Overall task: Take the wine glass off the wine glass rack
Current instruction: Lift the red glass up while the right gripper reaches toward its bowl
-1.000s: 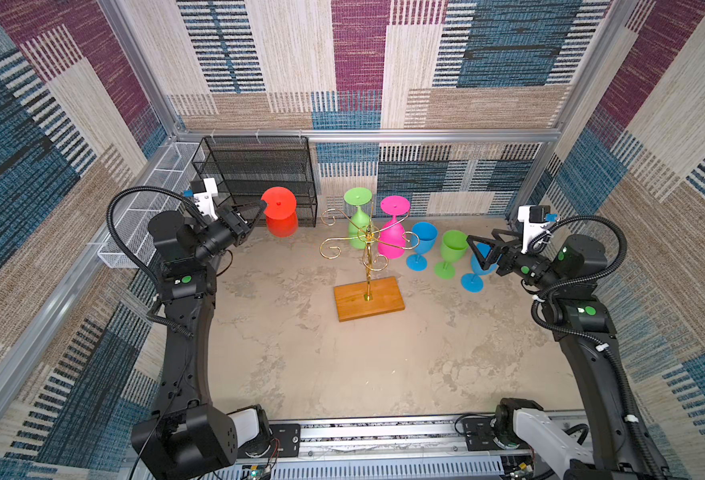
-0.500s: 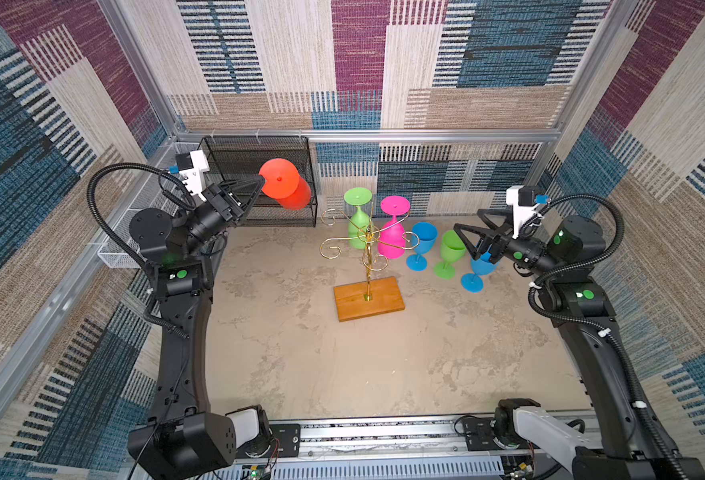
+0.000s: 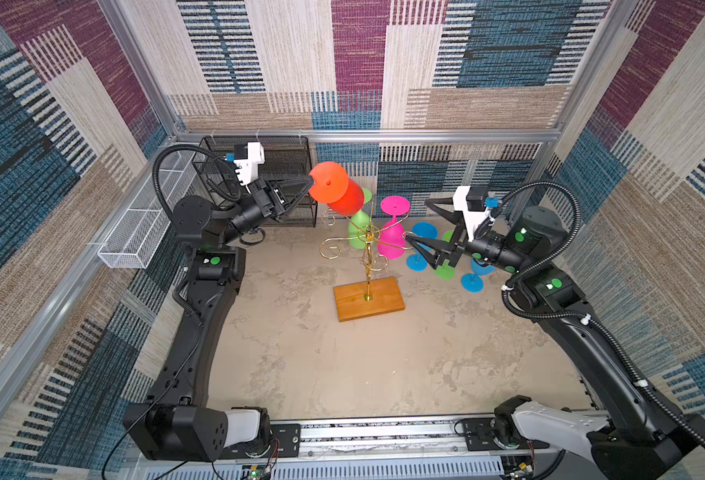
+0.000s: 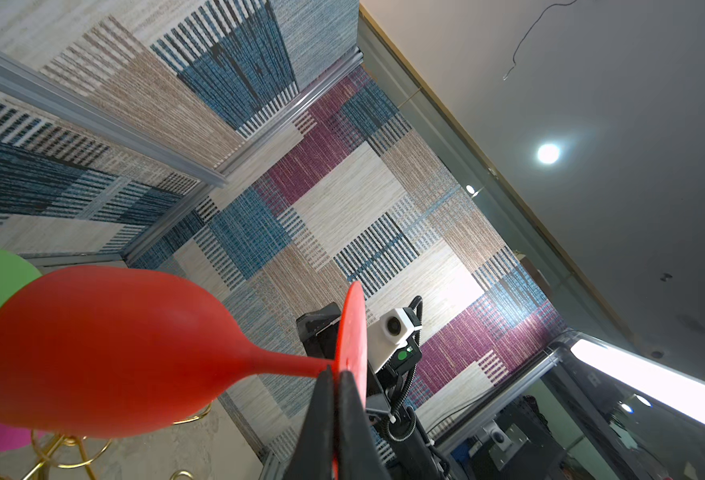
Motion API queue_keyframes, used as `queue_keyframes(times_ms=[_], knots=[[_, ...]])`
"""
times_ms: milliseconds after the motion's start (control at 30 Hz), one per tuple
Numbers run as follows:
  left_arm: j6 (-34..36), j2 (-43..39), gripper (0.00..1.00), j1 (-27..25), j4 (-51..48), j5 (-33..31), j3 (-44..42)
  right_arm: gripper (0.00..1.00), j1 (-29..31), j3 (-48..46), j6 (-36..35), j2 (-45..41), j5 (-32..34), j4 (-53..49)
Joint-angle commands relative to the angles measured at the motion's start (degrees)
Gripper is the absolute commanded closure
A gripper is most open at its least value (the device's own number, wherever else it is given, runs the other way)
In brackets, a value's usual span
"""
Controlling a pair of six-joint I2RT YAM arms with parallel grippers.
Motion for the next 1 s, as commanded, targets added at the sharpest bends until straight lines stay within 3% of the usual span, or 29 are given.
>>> queue_keyframes(times_ms=[0,300,967], knots=[[-3.1,0.8,1.00,-1.7,2.8,1.3,0.8,0.01,2.2,1.6,-5.8,2.0,4.0,2.9],[-11.4,4.3,1.00,-5.6,10.3,3.4,1.8,0.01,4.5,6.0,-9.7,8.9,5.1,3.8],[-11.2,4.1,1.00,-7.9,10.0,4.3,1.0,0.01,5.7,13.0,-9.0,18.8,7.8,3.5]])
